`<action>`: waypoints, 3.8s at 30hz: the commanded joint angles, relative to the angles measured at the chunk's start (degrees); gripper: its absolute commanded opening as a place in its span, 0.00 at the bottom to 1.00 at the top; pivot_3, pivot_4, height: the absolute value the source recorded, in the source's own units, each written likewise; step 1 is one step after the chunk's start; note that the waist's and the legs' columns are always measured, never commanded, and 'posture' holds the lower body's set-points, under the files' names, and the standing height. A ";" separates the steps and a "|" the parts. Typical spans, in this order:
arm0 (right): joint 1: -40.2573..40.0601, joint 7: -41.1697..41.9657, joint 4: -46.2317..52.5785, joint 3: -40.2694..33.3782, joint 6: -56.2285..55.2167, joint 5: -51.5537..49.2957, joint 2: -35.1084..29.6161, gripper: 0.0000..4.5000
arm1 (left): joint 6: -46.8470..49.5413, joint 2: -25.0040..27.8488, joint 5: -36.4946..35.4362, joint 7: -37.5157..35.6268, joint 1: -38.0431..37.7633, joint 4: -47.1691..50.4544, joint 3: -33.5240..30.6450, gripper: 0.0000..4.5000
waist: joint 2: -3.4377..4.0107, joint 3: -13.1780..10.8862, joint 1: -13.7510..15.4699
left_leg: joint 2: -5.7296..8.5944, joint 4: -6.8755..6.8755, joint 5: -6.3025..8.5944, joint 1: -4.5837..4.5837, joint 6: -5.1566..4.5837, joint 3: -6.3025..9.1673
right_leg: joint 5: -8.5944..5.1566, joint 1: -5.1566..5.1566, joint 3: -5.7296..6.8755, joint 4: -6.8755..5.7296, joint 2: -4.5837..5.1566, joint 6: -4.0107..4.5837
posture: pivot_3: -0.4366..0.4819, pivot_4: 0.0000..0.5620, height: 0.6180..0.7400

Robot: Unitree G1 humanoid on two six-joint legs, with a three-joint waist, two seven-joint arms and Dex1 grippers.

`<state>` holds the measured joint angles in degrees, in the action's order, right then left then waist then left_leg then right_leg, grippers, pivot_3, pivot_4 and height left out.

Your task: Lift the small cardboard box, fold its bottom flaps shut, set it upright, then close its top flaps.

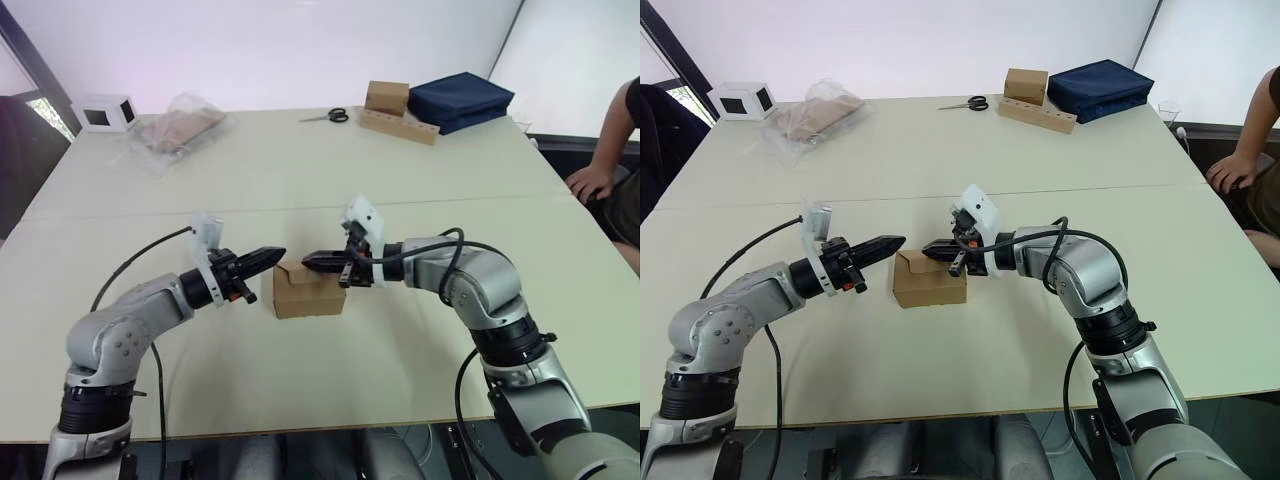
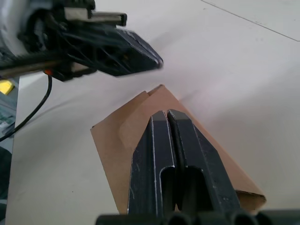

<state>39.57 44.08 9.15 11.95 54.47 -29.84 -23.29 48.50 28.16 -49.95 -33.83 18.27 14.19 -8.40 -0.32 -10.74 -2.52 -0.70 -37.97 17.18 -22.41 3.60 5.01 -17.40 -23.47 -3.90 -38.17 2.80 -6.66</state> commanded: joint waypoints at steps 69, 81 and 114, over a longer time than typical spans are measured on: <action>-1.28 -0.21 3.94 7.10 -11.61 16.27 -4.96 0.66 | -1.69 -4.75 7.54 -2.88 3.19 -4.43 3.74 0.00 | -0.02 0.02 0.61 | 0.03 -0.04 0.00 0.02 0.00 0.02 | 0.00 0.08 0.03 0.01 0.06 0.00 | 0.48 0.27 1.00; -4.77 0.12 8.70 -4.14 -5.08 2.93 -1.48 0.66 | -8.19 -3.06 15.30 -4.19 3.76 -5.18 7.73 0.00 | -0.02 0.02 0.77 | 0.03 -0.03 0.02 0.02 -0.03 0.02 | 0.00 0.10 0.03 0.02 0.05 0.00 | 0.48 0.27 1.00; -8.63 -3.41 9.07 2.90 0.11 2.33 -2.63 0.66 | -0.72 5.30 17.49 -3.56 0.77 6.86 13.09 0.00 | -0.01 0.02 0.10 | 0.01 0.02 0.02 0.03 -0.04 0.02 | 0.00 0.08 0.02 0.04 0.01 0.00 | 0.48 0.27 1.00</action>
<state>31.19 40.78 17.94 13.27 53.30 -28.11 -25.38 46.83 32.68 -33.71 -37.75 19.82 20.45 3.05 -0.33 -10.72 -2.42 -0.69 -37.94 17.21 -22.37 3.56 5.04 -17.40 -23.38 -3.88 -38.13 2.80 -6.66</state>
